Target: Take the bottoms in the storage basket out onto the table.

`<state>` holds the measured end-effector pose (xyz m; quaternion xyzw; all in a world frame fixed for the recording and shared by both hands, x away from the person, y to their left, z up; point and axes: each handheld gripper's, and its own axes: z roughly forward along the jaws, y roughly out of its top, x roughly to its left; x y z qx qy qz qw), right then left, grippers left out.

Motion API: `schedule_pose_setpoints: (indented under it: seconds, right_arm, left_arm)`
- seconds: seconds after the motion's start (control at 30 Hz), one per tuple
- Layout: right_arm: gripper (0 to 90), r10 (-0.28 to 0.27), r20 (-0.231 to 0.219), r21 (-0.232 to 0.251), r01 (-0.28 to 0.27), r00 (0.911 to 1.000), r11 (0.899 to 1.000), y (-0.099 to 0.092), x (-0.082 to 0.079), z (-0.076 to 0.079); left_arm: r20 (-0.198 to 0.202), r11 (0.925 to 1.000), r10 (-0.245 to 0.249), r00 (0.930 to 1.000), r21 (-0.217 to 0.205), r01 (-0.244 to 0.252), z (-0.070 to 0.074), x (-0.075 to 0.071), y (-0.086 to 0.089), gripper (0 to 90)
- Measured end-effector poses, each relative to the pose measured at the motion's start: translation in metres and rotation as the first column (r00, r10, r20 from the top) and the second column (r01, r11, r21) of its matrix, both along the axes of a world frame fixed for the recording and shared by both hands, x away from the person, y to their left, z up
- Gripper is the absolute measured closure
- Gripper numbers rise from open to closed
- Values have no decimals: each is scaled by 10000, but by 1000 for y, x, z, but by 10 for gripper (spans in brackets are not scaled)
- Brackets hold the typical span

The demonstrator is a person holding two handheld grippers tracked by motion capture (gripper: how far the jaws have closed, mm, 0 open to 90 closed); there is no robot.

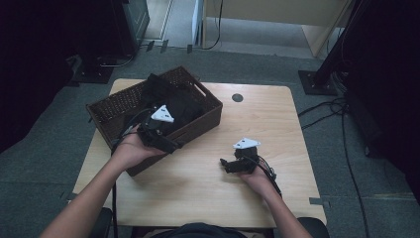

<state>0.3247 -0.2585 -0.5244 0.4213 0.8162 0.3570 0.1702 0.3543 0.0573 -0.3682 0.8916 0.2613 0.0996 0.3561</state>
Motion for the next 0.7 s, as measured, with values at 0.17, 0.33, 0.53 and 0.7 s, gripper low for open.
schedule_pose_setpoints:
  seconds: [0.17, 0.33, 0.53, 0.7]
  right_arm:
    - [72, 63, -29, -7, -63, 10000, 10000, 1, 0, 0]
    - [71, 223, -42, 15, -223, 9997, 9997, 2, 0, 0]
    - [70, 384, -27, -33, -384, 9993, 9993, 5, 2, 0]
    - [67, 405, -40, -23, -405, 9992, 9992, 7, 2, 0]
  left_arm:
    - [229, 9988, 447, 9987, 187, -451, 7, 15, 14, 145]
    - [339, 9944, 828, 9960, 624, -848, 5, 34, 29, 144]
    - [-45, 9931, 1078, 9942, 463, -1074, -4, 60, 39, 144]
    - [-305, 9893, 1337, 9906, 623, -1316, -25, 81, 39, 137]
